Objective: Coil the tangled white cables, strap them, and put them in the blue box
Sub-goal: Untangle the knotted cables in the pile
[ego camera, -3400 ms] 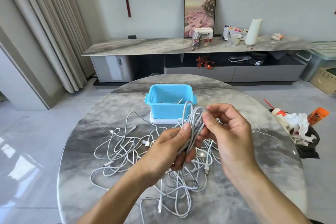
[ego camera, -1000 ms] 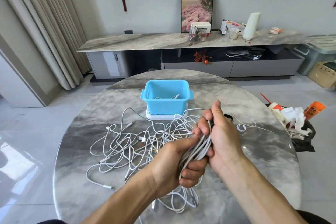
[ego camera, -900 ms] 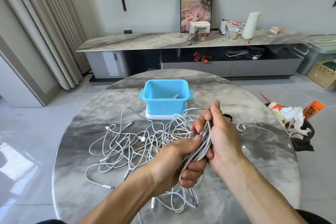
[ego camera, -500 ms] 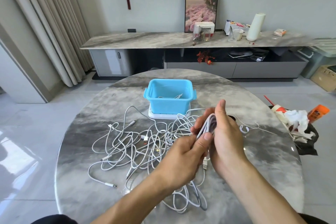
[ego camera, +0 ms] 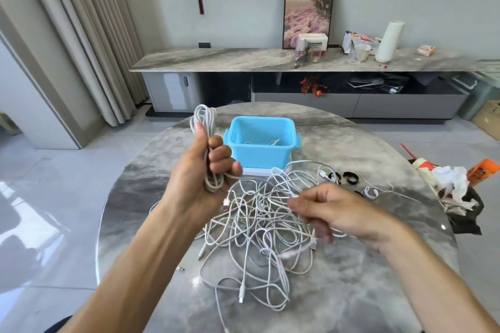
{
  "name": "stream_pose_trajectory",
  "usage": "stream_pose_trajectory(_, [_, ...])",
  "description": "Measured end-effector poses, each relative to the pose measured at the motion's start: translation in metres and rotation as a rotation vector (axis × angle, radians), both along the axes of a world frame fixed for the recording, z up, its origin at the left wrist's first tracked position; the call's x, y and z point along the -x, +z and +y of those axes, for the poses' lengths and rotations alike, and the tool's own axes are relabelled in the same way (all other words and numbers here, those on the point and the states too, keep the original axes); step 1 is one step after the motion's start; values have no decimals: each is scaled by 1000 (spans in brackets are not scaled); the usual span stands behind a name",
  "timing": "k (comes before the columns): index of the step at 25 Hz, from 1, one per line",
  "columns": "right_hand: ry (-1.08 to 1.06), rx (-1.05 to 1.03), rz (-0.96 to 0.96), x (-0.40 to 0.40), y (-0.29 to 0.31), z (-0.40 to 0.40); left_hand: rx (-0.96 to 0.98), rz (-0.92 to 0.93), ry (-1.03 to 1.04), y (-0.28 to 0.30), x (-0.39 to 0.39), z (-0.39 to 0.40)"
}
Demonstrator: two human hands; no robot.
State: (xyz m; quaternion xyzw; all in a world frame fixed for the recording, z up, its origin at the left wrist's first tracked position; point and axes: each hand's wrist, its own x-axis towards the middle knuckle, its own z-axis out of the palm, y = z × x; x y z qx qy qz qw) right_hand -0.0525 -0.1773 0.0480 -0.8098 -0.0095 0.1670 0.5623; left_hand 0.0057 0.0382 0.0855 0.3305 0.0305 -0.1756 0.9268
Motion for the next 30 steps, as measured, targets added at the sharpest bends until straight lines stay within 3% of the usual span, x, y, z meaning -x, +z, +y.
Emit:
stream_pose_trajectory(2, [-161,-70,-63,0,8,-14,17,-9,7,3,-4,10])
stream_pose_trajectory(4, [-320,-270,-141,2,16,-25,-155,-67,65,1,-5,11])
stream_pose_trajectory(8, [-226,-808,-99,8,28,-22,-1105,-589,195,-15,3,-6])
stream_pose_trajectory(10, [-198,-876,-66,11,31,-19,-1283,-784,75,-23,11,-16])
stream_pose_trajectory(13, [-220,-917,-78,10,32,-17,-1293,-948,-150,-33,22,-28])
stream_pose_trajectory(16, [-278,-943,-124,7,28,-16,-1204,-956,-257,-33,27,-35])
stream_pose_trajectory(22, [-301,-790,-160,8,18,2,-888,-600,-333,-35,32,-41])
stream_pose_trajectory(25, [-337,-751,-184,7,13,14,-722,-507,-368,-37,35,-41])
stream_pose_trajectory(30, [-440,-397,-521,10,12,15,-660,-479,-452,-37,40,-42])
